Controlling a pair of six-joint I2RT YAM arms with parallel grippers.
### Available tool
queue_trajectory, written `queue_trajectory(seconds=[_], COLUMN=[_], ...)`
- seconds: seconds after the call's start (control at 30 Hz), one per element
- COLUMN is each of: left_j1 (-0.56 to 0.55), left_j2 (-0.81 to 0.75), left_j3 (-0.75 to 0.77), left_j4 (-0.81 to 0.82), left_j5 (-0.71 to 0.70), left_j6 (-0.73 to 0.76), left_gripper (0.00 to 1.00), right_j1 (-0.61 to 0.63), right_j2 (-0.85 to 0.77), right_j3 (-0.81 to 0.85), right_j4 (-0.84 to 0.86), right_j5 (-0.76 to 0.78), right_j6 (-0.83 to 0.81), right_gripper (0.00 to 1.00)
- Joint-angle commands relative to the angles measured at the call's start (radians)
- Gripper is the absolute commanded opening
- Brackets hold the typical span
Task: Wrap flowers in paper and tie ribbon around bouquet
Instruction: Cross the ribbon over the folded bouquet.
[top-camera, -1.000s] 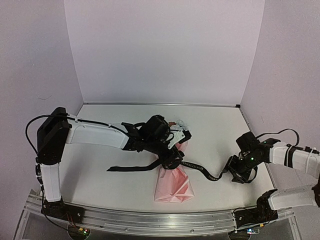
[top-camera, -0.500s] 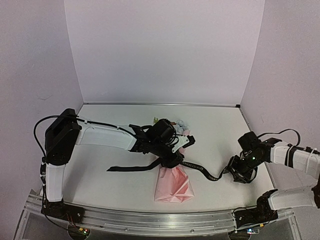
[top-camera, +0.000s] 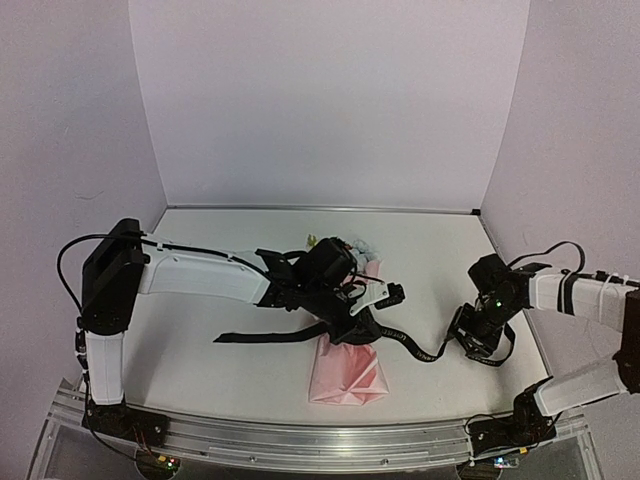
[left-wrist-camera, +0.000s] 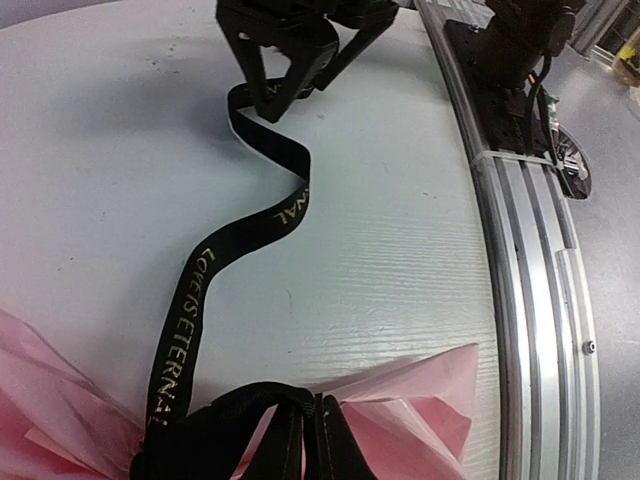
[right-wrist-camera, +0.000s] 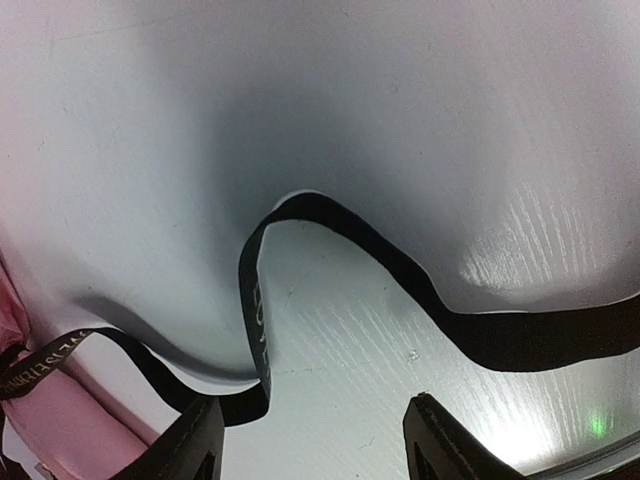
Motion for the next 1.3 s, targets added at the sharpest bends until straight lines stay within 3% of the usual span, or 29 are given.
queue_trajectory(seconds=[0.0, 0.27, 0.43, 0.57, 0.7, 0.77, 0.97, 1.27], left_j1=[-0.004, -0.004, -0.002, -0.002, -0.002, 0.0, 0.007, 0.009], left_j2=[0.042, 0.12, 0.153, 0.158, 0.141, 0.134, 0.119, 0.111], left_j3=[0.082, 0.139, 0.158, 0.158, 0.128, 0.119, 0.114, 0.125], left_j4=[-0.014, 0.02, 0.033, 0.059, 0.126, 0.154, 0.187, 0.163], left_j5=[0.074, 0.077, 0.071, 0.057, 0.01, -0.003, 0.009, 0.05], left_j6=[0.086, 0.188, 0.213, 0.188, 0.152, 0.137, 0.115, 0.114], left_gripper=[0.06, 0.06, 0.06, 0.11, 0.22, 0.29, 0.41, 0.5], right_j1=[-0.012, -0.016, -0.016, -0.016, -0.016, -0.016, -0.016, -0.016], right_j2=[0.043, 0.169, 0.241, 0.29, 0.326, 0.331, 0.346, 0.416], right_j3=[0.06, 0.107, 0.123, 0.144, 0.185, 0.211, 0.314, 0.494], right_j4=[-0.009, 0.051, 0.073, 0.079, 0.081, 0.079, 0.057, 0.083], right_j5=[0.047, 0.057, 0.079, 0.08, 0.065, 0.059, 0.032, -0.075], right_j6=[-0.013, 0.041, 0.047, 0.041, 0.026, 0.011, -0.054, -0.089], right_gripper=[0.62, 0.59, 0.52, 0.35, 0.07, 0.0, 0.0, 0.0])
